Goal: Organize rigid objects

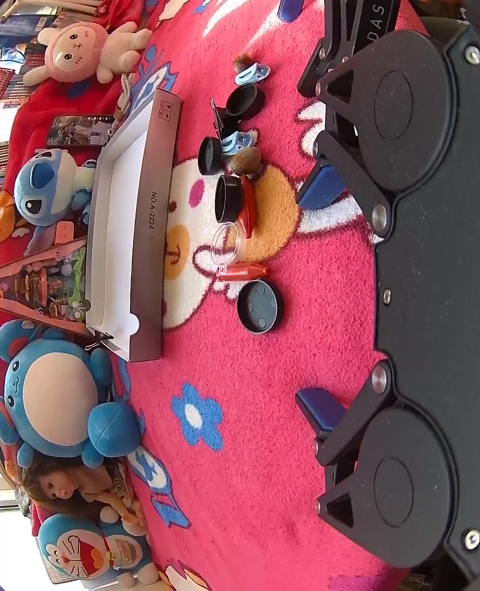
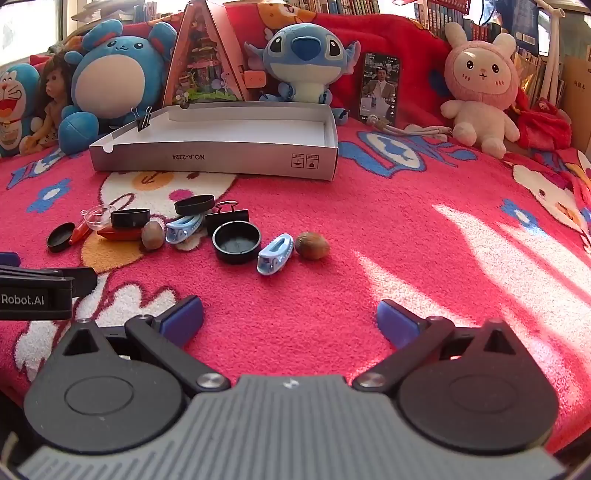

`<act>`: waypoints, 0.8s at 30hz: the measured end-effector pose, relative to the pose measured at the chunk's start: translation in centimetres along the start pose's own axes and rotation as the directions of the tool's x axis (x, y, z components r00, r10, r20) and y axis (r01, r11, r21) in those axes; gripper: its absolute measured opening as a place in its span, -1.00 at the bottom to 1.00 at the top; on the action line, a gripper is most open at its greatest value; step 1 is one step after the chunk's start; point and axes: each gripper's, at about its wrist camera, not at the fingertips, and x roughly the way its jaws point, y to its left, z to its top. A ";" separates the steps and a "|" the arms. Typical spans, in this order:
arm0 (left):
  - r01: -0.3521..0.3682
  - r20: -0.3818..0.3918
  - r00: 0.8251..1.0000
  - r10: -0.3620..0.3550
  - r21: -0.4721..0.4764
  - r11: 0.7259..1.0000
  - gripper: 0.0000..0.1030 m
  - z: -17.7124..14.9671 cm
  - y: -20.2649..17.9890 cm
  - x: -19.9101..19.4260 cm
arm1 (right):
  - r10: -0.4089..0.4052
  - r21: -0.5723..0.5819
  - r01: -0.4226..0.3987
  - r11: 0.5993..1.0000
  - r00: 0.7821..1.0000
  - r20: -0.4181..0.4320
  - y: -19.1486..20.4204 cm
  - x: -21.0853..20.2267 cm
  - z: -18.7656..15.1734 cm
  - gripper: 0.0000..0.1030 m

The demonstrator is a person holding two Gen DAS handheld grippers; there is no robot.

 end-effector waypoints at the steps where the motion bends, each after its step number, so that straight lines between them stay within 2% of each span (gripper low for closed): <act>1: 0.000 0.001 1.000 0.000 0.000 1.000 1.00 0.0 0.0 0.0 | 0.000 0.000 0.000 1.000 1.000 -0.001 0.0 0.0 0.0 1.00; 24: 0.001 -0.010 1.000 -0.001 0.000 1.000 1.00 0.0 0.0 0.0 | 0.001 0.002 -0.001 1.000 1.000 -0.003 0.0 0.0 0.1 1.00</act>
